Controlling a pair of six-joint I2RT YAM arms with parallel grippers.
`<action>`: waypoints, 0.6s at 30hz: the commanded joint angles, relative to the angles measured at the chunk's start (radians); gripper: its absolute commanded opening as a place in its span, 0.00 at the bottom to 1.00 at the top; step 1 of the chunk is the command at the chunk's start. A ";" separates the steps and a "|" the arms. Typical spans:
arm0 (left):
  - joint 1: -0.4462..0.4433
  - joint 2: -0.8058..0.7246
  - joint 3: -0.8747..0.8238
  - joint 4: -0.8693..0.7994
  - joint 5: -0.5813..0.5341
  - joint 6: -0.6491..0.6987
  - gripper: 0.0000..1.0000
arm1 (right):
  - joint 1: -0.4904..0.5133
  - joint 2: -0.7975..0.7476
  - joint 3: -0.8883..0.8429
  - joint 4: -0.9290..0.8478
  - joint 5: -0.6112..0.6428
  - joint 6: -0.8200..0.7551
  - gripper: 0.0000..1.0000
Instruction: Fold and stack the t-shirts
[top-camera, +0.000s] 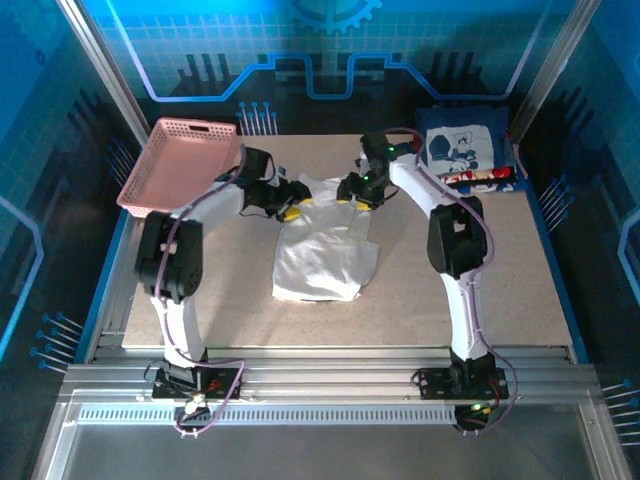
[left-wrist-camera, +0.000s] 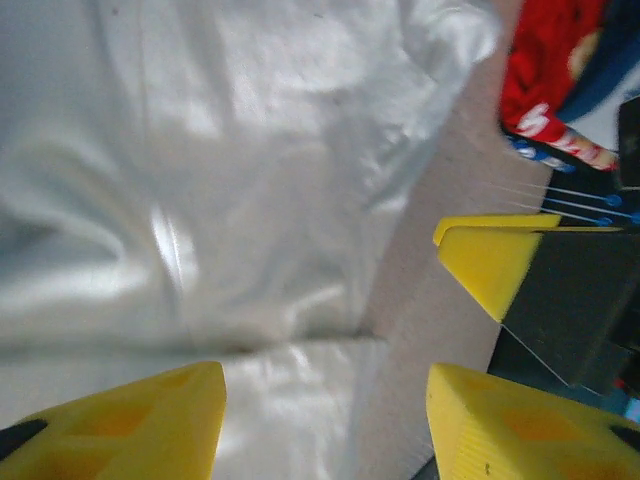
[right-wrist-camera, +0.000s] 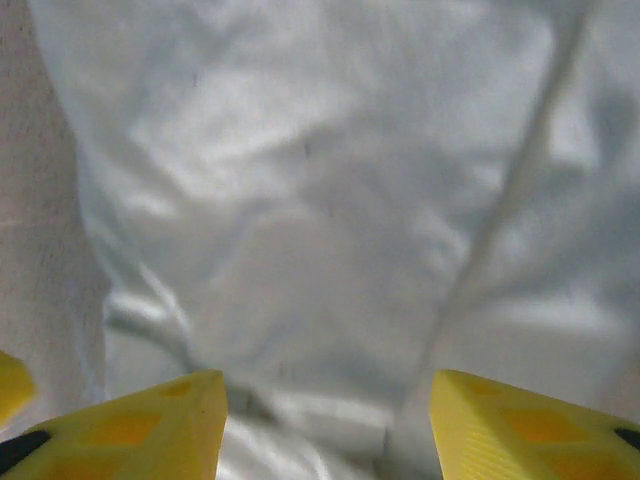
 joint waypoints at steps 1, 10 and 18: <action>0.055 -0.166 -0.105 -0.050 0.028 0.017 0.59 | 0.006 -0.202 -0.147 -0.063 -0.031 -0.001 0.62; 0.092 -0.185 -0.336 0.032 0.068 0.103 0.58 | 0.120 -0.372 -0.459 -0.050 -0.003 0.059 0.63; 0.092 -0.106 -0.346 0.076 0.055 0.122 0.54 | 0.162 -0.354 -0.545 0.000 0.047 0.106 0.61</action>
